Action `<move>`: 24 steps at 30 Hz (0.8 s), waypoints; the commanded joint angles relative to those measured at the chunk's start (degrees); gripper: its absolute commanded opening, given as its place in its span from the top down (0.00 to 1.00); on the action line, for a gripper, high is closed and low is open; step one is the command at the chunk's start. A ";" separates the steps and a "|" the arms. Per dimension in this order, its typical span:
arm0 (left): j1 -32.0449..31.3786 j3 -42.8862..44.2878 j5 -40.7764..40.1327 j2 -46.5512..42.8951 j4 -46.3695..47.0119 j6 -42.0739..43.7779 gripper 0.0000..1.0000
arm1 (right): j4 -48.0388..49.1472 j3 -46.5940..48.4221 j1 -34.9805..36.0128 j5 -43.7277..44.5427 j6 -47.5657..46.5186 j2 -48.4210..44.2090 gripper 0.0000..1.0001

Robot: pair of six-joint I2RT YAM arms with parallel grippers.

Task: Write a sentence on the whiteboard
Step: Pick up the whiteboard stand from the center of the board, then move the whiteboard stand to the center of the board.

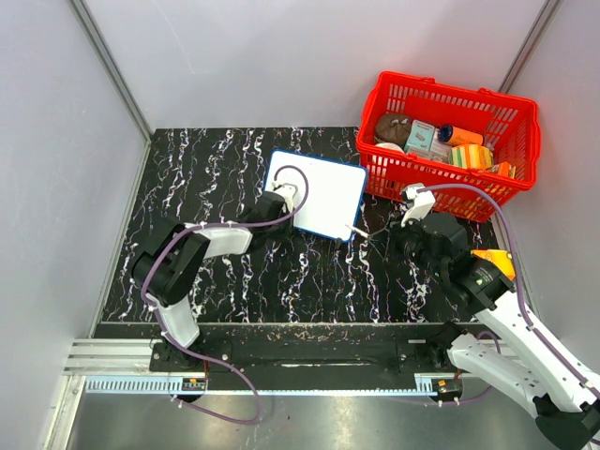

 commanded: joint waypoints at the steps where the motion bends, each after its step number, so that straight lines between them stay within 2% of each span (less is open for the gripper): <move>1: -3.16 -4.02 -1.91 -3.08 -3.22 -2.00 0.96 | 1.02 0.38 0.31 0.63 0.02 -0.51 1.00; 11: -11.78 -4.38 -14.46 -5.38 -11.12 -5.86 0.99 | 1.55 -0.15 0.31 0.37 0.37 -0.42 1.00; 14: -15.12 -3.15 -19.20 -5.73 -17.08 -8.76 1.00 | 1.64 -0.24 0.31 0.36 0.46 -0.25 1.00; 17: -18.98 -0.61 -24.65 -5.47 -23.40 -13.06 1.00 | 1.82 -0.41 0.31 0.37 0.46 -0.16 1.00; 24: -28.55 2.65 -28.89 -2.58 -33.80 -28.07 1.00 | 1.90 -0.59 0.31 1.07 0.02 -0.16 1.00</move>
